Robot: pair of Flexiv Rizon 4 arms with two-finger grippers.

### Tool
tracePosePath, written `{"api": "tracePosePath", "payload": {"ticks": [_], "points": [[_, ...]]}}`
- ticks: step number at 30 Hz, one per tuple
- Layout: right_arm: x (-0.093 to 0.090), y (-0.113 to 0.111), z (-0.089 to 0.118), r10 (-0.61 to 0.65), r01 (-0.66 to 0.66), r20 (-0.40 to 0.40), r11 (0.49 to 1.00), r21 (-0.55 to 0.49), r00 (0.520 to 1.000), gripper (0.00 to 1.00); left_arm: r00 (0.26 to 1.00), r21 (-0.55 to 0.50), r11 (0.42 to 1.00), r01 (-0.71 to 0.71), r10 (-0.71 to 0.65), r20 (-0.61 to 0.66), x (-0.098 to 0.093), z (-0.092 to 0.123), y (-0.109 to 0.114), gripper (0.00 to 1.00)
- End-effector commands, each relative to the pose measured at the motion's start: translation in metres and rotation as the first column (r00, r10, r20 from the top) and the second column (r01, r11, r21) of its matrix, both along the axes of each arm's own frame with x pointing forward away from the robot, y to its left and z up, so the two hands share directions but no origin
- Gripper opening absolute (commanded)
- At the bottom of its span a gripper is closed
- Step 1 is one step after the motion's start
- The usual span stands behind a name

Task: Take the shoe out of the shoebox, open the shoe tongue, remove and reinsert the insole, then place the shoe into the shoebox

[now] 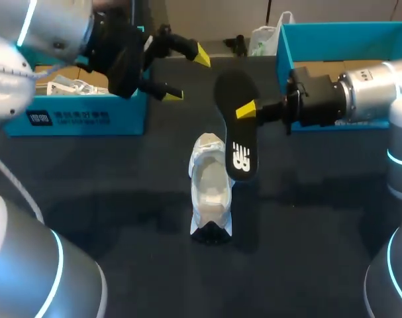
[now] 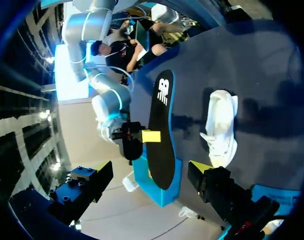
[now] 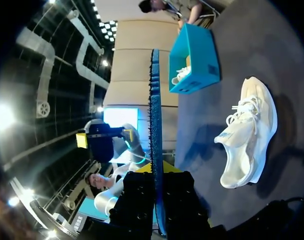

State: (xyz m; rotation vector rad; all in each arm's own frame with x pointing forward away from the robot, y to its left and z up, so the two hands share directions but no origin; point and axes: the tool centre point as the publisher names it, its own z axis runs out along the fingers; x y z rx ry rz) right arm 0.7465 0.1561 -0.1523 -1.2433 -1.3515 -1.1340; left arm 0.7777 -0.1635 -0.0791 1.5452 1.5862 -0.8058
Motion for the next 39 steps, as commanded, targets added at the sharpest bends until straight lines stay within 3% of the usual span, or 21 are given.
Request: {"api": "tracePosePath", "payload": {"ticks": [1,8,16,31,39], "points": [[-0.008,-0.002,0.004,-0.008,0.008,-0.004,1.000,-0.007,1.000,0.00,0.999,-0.307,0.951,0.040,-0.034,0.026,-0.006,-0.007,0.005,1.00],[-0.009,-0.005,0.009,-0.007,0.007,-0.012,1.000,-0.014,1.000,0.00,0.997,-0.405,0.911,0.081,-0.076,0.028,-0.014,-0.011,0.007,1.00],[-0.009,-0.007,0.011,-0.011,0.011,-0.019,1.000,-0.020,1.000,0.00,1.000,-0.454,0.891,0.029,-0.026,0.012,-0.019,-0.017,0.005,1.00],[-0.013,-0.003,0.009,-0.020,0.020,-0.025,1.000,-0.001,0.999,0.00,1.000,-0.455,0.890,-0.019,0.024,0.005,-0.018,-0.018,0.005,1.00],[-0.019,0.006,0.014,-0.026,0.027,-0.022,1.000,0.010,0.999,0.00,1.000,-0.484,0.875,-0.005,-0.007,-0.023,-0.017,-0.041,-0.001,1.00]]}}
